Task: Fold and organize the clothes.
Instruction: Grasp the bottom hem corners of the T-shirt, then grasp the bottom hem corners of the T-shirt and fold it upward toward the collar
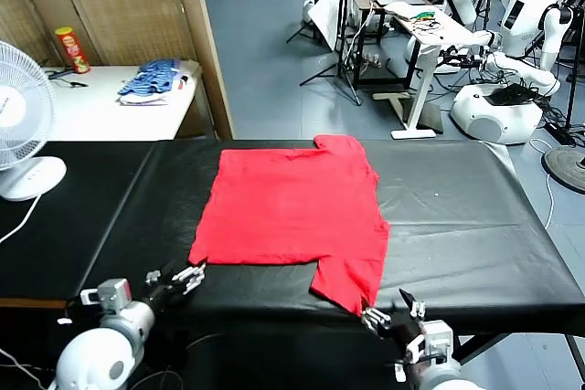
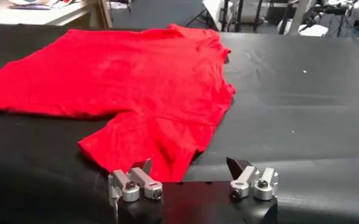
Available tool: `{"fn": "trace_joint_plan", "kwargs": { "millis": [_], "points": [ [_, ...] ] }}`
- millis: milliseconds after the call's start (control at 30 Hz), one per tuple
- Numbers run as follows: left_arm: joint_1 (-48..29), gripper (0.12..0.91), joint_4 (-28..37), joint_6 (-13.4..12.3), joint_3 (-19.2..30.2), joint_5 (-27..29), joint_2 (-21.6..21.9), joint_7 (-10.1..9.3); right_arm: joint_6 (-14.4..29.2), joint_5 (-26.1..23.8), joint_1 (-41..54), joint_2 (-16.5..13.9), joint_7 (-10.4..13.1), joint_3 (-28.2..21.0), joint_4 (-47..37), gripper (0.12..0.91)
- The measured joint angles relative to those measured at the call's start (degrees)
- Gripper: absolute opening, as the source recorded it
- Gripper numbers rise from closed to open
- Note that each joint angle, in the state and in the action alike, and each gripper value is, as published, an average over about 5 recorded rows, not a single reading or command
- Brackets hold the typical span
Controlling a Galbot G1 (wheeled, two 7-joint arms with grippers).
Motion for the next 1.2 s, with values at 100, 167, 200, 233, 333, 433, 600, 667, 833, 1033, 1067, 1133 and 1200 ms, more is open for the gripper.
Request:
{"fn": "trace_joint_plan", "kwargs": {
  "millis": [100,167,200,233,333,433,600,667,833,1033,1067,1133,1200],
  "points": [
    [-0.3,0.798,0.5,0.0,0.0,-0.1,0.0,0.06,0.3,-0.2,0.1,0.3,0.0,-0.2,-0.5,0.689],
    [-0.7,0.798,1.0,0.0,0.1,-0.1,0.0,0.12,0.6,-0.3,0.3,0.5,0.0,-0.4,-1.0,0.612],
    [-0.9,0.798,1.2,0.1,0.2,-0.2,-0.1,0.13,0.8,-0.4,0.3,0.6,0.0,-0.5,-1.2,0.571],
    [-1.1,0.793,1.5,0.3,0.3,-0.2,-0.1,0.13,0.9,-0.5,0.3,0.7,0.1,-0.5,-1.4,0.513],
    [-1.6,0.729,2.4,0.6,0.5,-0.3,-0.5,0.13,1.4,-0.7,0.3,0.9,0.1,-0.5,-1.9,0.348],
    [-1.9,0.577,3.2,0.6,0.6,-0.1,-0.7,0.22,1.6,-0.7,0.0,1.0,0.3,-0.4,-1.9,0.199],
    [-2.4,0.31,4.0,0.6,0.8,0.6,-1.2,0.16,1.3,-0.7,-1.4,0.9,1.0,0.6,-0.2,0.122],
    [-2.1,0.196,3.7,0.8,0.7,0.7,-1.4,0.1,0.5,-0.7,-2.4,0.7,1.6,1.3,1.3,0.122],
    [0.0,0.126,0.9,1.7,-0.1,0.8,-1.5,-0.84,-0.3,-0.3,-5.6,-0.2,1.8,3.5,6.3,0.122],
    [5.0,0.125,-5.8,2.5,-1.4,-0.1,-1.6,-2.99,3.7,4.1,-5.9,-1.9,-1.4,6.6,8.5,0.122],
    [5.7,0.125,-6.9,2.4,-1.5,-0.3,-1.7,-3.06,4.8,4.9,-5.3,-2.4,-2.1,6.9,8.0,0.122],
    [6.6,0.125,-8.5,1.8,-1.4,-0.3,-2.0,-3.1,6.9,6.3,-3.5,-3.2,-3.0,7.3,6.5,0.122],
    [6.6,0.125,-9.3,0.8,-1.2,-0.3,-2.3,-3.13,8.8,7.5,-1.0,-4.3,-3.5,7.3,4.1,0.122]
  ]
}}
